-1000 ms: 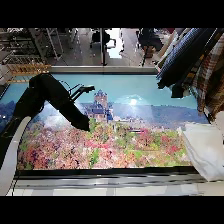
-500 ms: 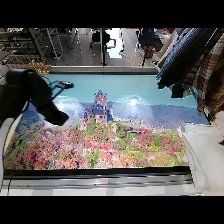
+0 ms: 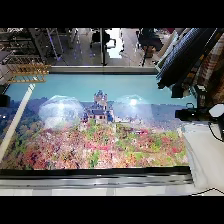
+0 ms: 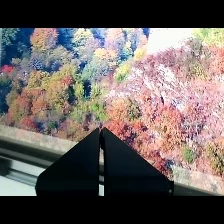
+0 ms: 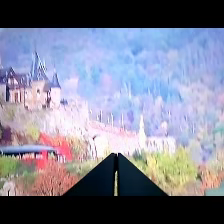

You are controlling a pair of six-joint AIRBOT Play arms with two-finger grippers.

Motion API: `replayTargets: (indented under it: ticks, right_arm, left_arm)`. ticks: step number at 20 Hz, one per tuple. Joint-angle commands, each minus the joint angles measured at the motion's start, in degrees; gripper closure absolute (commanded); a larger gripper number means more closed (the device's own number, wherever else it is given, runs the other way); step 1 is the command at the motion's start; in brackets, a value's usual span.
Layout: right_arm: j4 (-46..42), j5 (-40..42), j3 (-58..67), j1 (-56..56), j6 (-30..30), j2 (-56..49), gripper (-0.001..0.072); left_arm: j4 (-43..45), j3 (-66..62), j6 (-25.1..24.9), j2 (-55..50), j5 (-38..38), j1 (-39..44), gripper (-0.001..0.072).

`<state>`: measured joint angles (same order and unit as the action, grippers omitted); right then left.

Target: Fold the clothes and pants, and hang the long-sleeved shirts on hangers.

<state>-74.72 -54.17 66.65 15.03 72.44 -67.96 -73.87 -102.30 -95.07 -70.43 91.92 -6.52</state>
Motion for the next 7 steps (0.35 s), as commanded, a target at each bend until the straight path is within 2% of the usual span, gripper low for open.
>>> replayTargets:
  ticks: [1, 7]
  right_arm:
    - [-1.8, 13.5, -0.1, -6.3, 0.1, 0.0, 0.0696]
    - [-2.0, 15.0, -0.1, -6.6, 0.1, 0.0, 0.0696]
  left_arm:
    - [0.3, 0.0, 1.7, 0.8, -1.7, -2.3, 0.0688]
    - [0.3, 0.0, 1.7, 0.8, -1.7, -2.2, 0.0688]
